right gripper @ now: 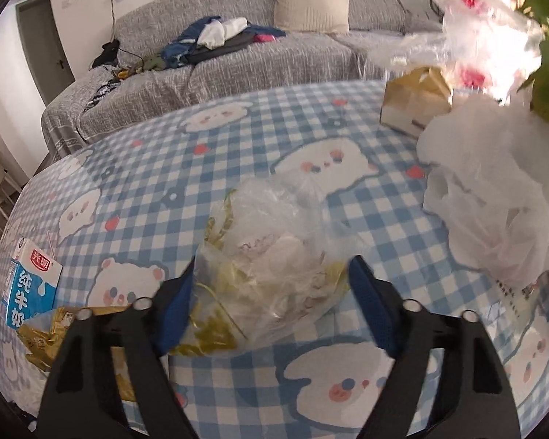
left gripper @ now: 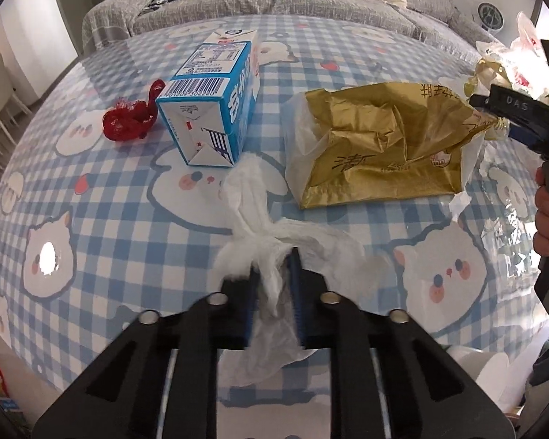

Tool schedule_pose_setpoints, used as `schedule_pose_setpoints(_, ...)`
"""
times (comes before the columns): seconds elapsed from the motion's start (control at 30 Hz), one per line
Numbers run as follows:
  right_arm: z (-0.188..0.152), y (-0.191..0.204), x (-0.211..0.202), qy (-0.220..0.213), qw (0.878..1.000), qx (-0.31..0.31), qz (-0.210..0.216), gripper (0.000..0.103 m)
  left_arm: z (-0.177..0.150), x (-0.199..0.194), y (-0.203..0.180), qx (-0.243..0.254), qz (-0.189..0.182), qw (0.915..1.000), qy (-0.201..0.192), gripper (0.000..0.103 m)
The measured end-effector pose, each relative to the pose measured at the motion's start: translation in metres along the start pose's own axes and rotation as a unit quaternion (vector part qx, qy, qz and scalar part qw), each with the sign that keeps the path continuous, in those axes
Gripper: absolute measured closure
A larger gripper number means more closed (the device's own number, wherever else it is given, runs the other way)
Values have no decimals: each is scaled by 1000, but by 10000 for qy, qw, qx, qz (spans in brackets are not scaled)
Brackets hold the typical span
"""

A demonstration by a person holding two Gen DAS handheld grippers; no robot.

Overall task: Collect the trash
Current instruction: 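Grasp the white tissue with the left tool while the right tool grasps the clear plastic bag, then carry the white tissue and clear plastic bag off the table to the bin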

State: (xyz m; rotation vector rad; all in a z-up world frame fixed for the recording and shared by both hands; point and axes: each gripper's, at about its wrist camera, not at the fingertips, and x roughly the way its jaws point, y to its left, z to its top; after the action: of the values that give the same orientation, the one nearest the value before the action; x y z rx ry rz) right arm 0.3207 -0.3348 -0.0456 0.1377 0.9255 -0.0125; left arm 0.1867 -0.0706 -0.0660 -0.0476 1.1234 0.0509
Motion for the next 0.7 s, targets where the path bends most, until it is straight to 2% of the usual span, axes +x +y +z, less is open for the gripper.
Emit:
schedule_pose_setpoints(0.03,-1,-1,2,38,10000,-2,-3,36,-2,-1,0,3,-12,10000,2,94)
schedule_pose_setpoints(0.2,-7,-1,1,36,10000,-67,-19,66,-9,-5,3,29,-25,10000,-16,97)
schedule_pose_setpoints(0.3,-10,-3,-4,-63,10000,-33,-15,73,-11,-7,3,22,-64,10000,-23,97)
schedule_pose_setpoints(0.7,-24,-4,-48,-445,9990,-8,-34,76,-25,-34,2,24,-149,9997,-202,97)
